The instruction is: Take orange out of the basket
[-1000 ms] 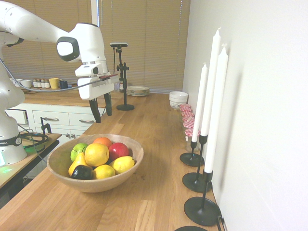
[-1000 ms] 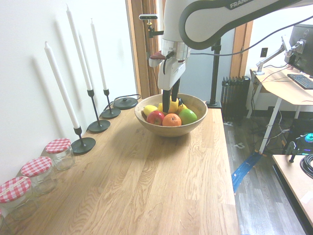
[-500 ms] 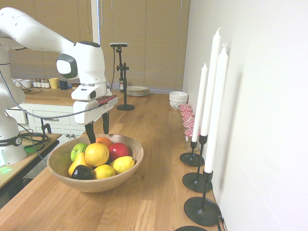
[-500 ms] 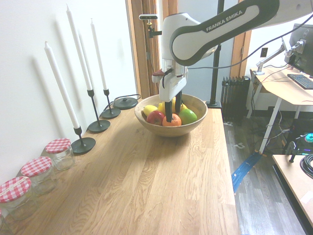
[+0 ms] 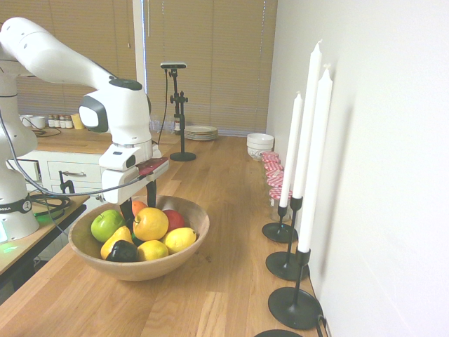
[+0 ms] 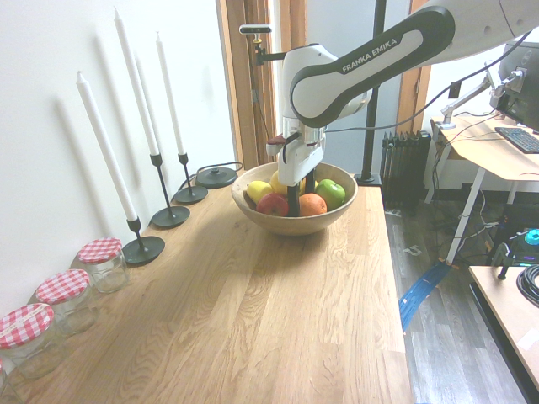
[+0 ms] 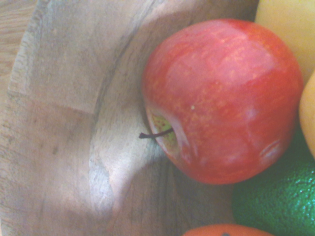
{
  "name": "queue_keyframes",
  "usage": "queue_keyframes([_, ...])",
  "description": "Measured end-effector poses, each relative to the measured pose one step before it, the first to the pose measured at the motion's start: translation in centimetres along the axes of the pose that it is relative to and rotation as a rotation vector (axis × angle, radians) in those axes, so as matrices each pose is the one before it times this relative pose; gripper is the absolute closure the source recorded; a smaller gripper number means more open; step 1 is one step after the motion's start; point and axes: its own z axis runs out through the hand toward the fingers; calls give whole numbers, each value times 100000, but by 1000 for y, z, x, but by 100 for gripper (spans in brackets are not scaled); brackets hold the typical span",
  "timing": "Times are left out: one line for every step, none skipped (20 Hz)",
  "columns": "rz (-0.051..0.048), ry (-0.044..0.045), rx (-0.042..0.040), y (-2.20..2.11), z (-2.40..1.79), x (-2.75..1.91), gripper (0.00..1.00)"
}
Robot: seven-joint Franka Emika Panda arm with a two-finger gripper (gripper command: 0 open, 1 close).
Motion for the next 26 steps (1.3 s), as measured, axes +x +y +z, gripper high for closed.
queue_keyframes([24,-52,0,8,20,-6,100])
queue_keyframes([7,-37,-18,0,23,-2,100])
queue_keyframes([0,-34,-27,2,22,-4,100])
queue_keyframes([6,-70,-53,12,39,-13,100])
queue_keyframes([7,-96,-75,15,59,-18,100])
queue_keyframes([-5,-112,-90,11,72,-22,100])
queue_keyframes([-13,-62,-58,-5,45,-11,100])
queue_keyframes([-24,-34,-35,-12,30,-9,100])
queue_keyframes([-10,0,-2,-7,5,-4,100])
queue_keyframes([0,19,12,-1,-3,2,100])
queue_keyframes([7,62,39,0,-11,8,100])
queue_keyframes([-13,83,73,-13,-51,6,100])
queue_keyframes([-17,186,300,-36,-179,-9,100])
queue_keyframes([-71,376,821,-107,-498,-86,100])
queue_keyframes([-324,786,1296,-245,-947,-138,100])
queue_keyframes([-495,1070,1568,-259,-1382,-224,100])
queue_keyframes([-633,1188,1731,-319,-1739,-322,100])
queue_keyframes([-715,1361,2035,-443,-2063,-523,100])
queue_keyframes([-761,1323,2162,-514,-2130,-704,100])
queue_keyframes([-1171,1115,2158,-563,-1969,-973,100])
queue_keyframes([-1533,1089,1931,-771,-1847,-1200,100])
queue_keyframes([-1519,1072,1737,-967,-1685,-1364,100])
queue_keyframes([-1697,1103,1627,-1077,-1447,-1423,100])
queue_keyframes([-2038,966,1231,-1318,-1134,-1682,100])
queue_keyframes([-1608,761,586,-1361,-878,-1701,100])
queue_keyframes([-1403,870,23,-1310,-632,-1657,100])
